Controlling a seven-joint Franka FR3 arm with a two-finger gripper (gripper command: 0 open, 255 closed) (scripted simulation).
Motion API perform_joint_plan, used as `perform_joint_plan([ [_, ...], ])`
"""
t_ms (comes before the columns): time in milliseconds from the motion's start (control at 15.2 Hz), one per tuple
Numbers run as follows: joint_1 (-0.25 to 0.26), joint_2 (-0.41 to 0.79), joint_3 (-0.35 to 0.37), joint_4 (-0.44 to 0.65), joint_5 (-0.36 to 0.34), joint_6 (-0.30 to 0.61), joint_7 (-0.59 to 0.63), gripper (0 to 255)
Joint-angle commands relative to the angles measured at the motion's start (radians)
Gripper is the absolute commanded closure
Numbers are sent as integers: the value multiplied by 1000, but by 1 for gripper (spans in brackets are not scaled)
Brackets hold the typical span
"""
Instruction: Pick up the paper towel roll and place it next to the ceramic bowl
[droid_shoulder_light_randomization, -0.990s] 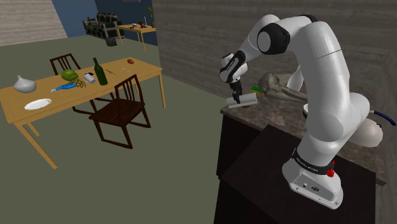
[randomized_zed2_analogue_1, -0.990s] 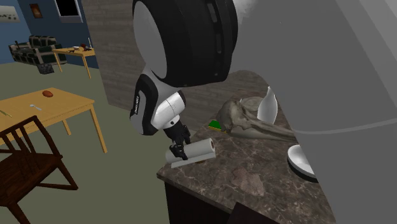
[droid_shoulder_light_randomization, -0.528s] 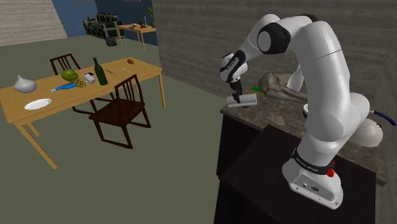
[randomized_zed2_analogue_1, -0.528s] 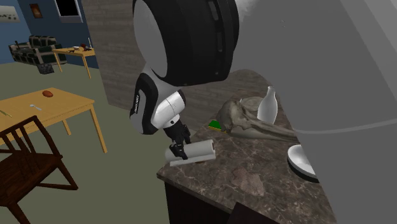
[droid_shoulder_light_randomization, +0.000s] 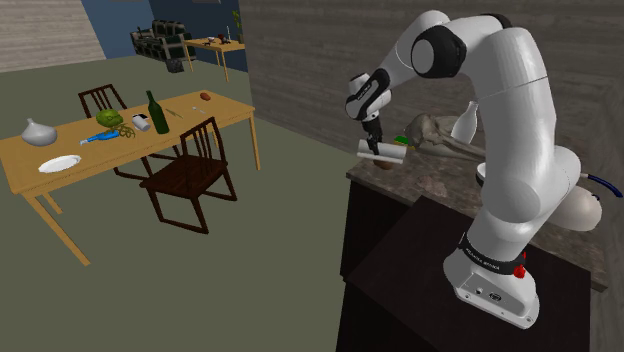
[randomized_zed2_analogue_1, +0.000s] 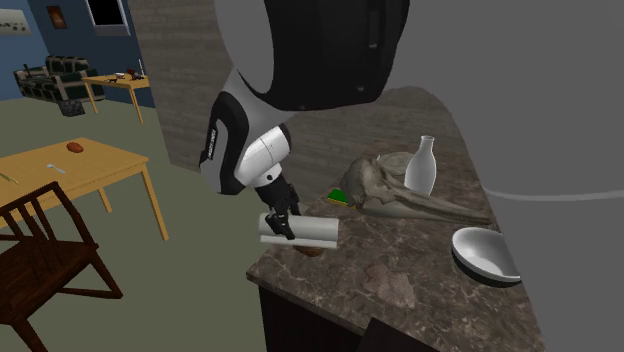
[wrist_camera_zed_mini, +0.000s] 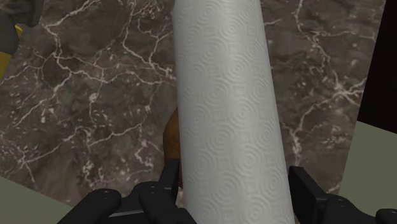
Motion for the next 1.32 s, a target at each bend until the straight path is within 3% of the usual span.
perform_joint_plan([
  [0,2,-17,-2,4,-1,-21,-5,255],
  [1254,20,-162,-16,55,-15,-209,-47,255],
])
